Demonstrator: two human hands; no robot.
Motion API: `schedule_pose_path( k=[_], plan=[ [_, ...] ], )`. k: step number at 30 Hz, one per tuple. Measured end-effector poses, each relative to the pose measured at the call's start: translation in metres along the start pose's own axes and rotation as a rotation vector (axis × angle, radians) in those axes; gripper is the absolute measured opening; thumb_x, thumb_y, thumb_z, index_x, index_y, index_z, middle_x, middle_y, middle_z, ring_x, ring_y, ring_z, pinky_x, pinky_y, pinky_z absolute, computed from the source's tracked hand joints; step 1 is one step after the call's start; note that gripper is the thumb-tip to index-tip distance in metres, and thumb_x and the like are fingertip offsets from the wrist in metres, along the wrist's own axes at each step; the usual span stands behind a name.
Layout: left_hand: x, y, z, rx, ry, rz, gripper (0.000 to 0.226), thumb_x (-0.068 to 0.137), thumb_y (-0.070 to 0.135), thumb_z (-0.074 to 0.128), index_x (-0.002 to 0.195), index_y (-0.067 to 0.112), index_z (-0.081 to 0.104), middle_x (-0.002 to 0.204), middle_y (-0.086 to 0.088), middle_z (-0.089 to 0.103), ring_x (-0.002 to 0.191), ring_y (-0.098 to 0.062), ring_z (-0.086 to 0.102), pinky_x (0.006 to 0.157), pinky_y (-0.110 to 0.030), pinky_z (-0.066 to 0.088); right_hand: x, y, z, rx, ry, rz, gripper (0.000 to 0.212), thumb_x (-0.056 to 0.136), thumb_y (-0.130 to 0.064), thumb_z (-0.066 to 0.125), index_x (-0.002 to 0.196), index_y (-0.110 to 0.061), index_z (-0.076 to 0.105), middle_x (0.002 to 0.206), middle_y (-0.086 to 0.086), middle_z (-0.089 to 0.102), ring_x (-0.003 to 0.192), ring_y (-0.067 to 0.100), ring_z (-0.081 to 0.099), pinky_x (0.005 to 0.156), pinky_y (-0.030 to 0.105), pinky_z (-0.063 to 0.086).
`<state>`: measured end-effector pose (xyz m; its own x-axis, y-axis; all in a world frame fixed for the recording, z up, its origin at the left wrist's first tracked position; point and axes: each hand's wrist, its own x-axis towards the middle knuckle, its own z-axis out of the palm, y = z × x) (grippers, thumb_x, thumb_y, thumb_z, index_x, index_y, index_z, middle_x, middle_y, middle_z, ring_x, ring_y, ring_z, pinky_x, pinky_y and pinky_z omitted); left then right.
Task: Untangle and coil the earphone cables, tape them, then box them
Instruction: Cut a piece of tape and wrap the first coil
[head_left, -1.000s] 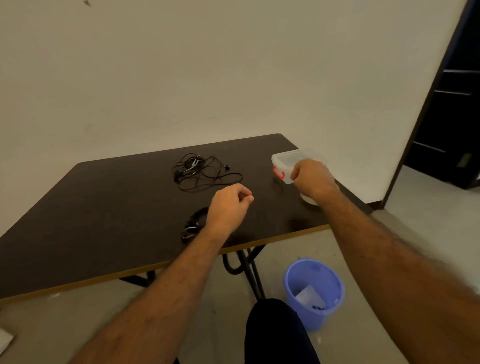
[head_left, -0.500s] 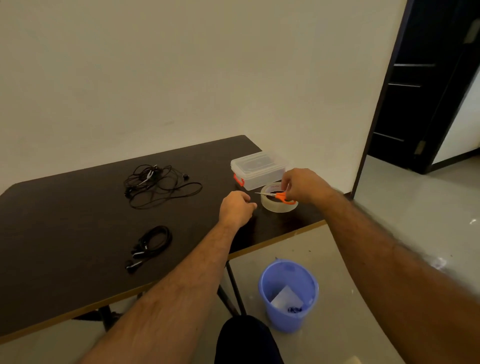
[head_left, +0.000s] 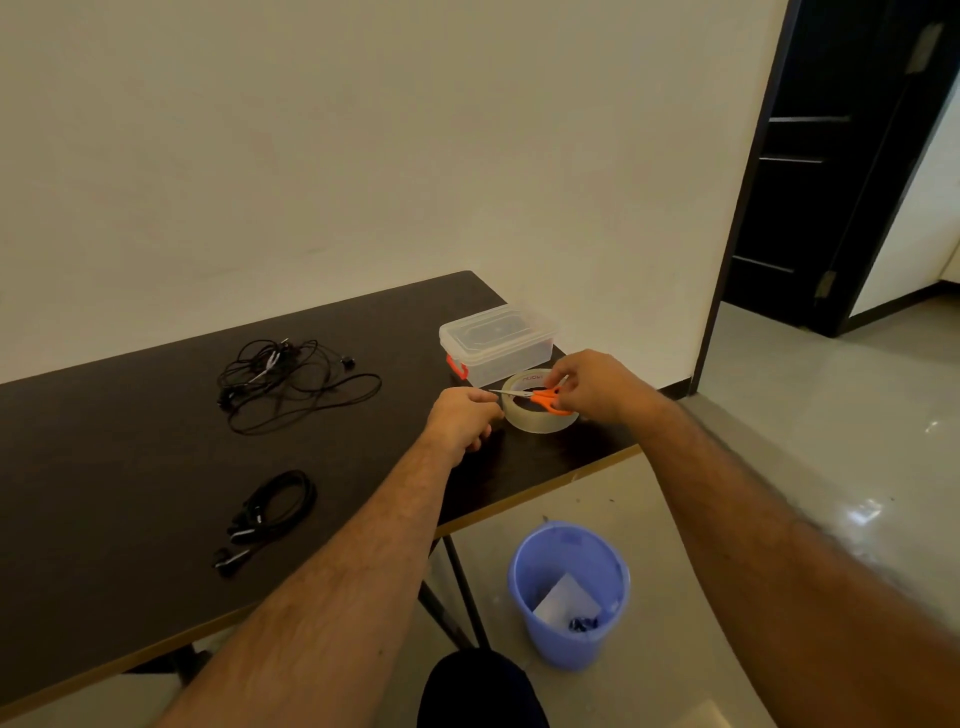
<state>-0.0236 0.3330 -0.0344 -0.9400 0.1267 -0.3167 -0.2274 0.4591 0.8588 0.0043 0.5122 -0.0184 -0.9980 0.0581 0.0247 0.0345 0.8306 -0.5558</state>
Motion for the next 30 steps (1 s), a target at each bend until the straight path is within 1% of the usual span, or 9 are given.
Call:
schedule_pose_path(
  k=[4,6,11,13,15,17,21,26,30],
  plan=[
    [-0.003,-0.001,0.003,0.021,0.005,0.034,0.015,0.092,0.012,0.066,0.104,0.019,0.071,0.088,-0.005,0.067,0.056,-0.008,0.047,0.048,-0.019,0.042,0.000,0.000,0.001,0.037,0.000,0.011,0.031,0.086,-0.016,0.074,0.116,-0.013,0.070,0.119,0.011,0.065,0.096,0.019,0.063,0.089,0.034,0.056],
    [-0.002,-0.002,0.005,0.037,0.033,0.050,0.014,0.091,0.014,0.068,0.104,0.018,0.071,0.090,-0.005,0.069,0.058,-0.009,0.050,0.051,-0.021,0.044,0.000,0.001,0.001,0.042,0.002,0.019,0.031,0.086,-0.016,0.074,0.116,-0.013,0.070,0.120,0.011,0.065,0.094,0.018,0.061,0.088,0.033,0.056],
    [-0.004,-0.004,0.009,0.188,0.164,0.108,0.005,0.092,0.024,0.067,0.094,0.021,0.070,0.083,0.000,0.067,0.064,-0.009,0.058,0.067,-0.027,0.055,0.000,0.001,0.002,0.046,0.002,0.044,0.034,0.085,-0.018,0.075,0.118,-0.014,0.068,0.120,0.010,0.065,0.099,0.020,0.063,0.089,0.032,0.055],
    [-0.004,-0.005,0.010,0.232,0.187,0.136,0.005,0.093,0.025,0.066,0.093,0.023,0.070,0.085,0.003,0.067,0.072,-0.009,0.061,0.077,-0.031,0.058,-0.001,0.001,0.003,0.042,0.010,0.050,0.034,0.085,-0.020,0.076,0.118,-0.014,0.068,0.120,0.010,0.066,0.102,0.020,0.063,0.091,0.032,0.054],
    [-0.006,-0.005,0.009,0.289,0.192,0.149,0.006,0.093,0.026,0.066,0.096,0.023,0.071,0.092,0.004,0.067,0.087,-0.010,0.062,0.085,-0.032,0.055,-0.001,0.000,0.004,0.022,0.027,0.059,0.036,0.085,-0.023,0.076,0.118,-0.014,0.067,0.121,0.009,0.066,0.103,0.021,0.063,0.093,0.033,0.054],
    [-0.007,-0.006,0.007,0.337,0.197,0.156,0.009,0.093,0.026,0.065,0.100,0.022,0.071,0.096,0.004,0.066,0.094,-0.010,0.060,0.083,-0.030,0.050,-0.001,0.000,0.005,-0.012,0.041,0.069,0.037,0.085,-0.026,0.076,0.119,-0.015,0.067,0.121,0.009,0.066,0.103,0.021,0.063,0.095,0.035,0.053],
    [-0.013,-0.012,0.004,0.361,0.202,0.160,0.011,0.093,0.026,0.065,0.100,0.021,0.071,0.096,0.003,0.065,0.090,-0.008,0.057,0.080,-0.028,0.045,-0.003,-0.004,0.011,-0.074,0.083,0.101,0.038,0.086,-0.033,0.074,0.119,-0.017,0.065,0.121,0.007,0.066,0.104,0.021,0.063,0.096,0.037,0.052],
    [-0.024,-0.017,-0.008,0.386,0.196,0.188,0.011,0.093,0.026,0.066,0.099,0.020,0.073,0.099,0.002,0.068,0.091,-0.008,0.058,0.083,-0.030,0.047,-0.009,-0.013,0.020,-0.131,0.186,0.149,0.036,0.090,-0.037,0.068,0.119,-0.016,0.064,0.116,0.007,0.068,0.102,0.022,0.065,0.096,0.037,0.051],
    [-0.035,-0.017,-0.016,0.422,0.179,0.190,0.015,0.092,0.026,0.067,0.101,0.018,0.075,0.099,0.001,0.070,0.092,-0.010,0.060,0.081,-0.029,0.048,-0.017,-0.026,0.027,-0.204,0.300,0.223,0.034,0.093,-0.031,0.066,0.121,-0.012,0.063,0.115,0.010,0.067,0.100,0.023,0.066,0.090,0.035,0.053]
  ],
)
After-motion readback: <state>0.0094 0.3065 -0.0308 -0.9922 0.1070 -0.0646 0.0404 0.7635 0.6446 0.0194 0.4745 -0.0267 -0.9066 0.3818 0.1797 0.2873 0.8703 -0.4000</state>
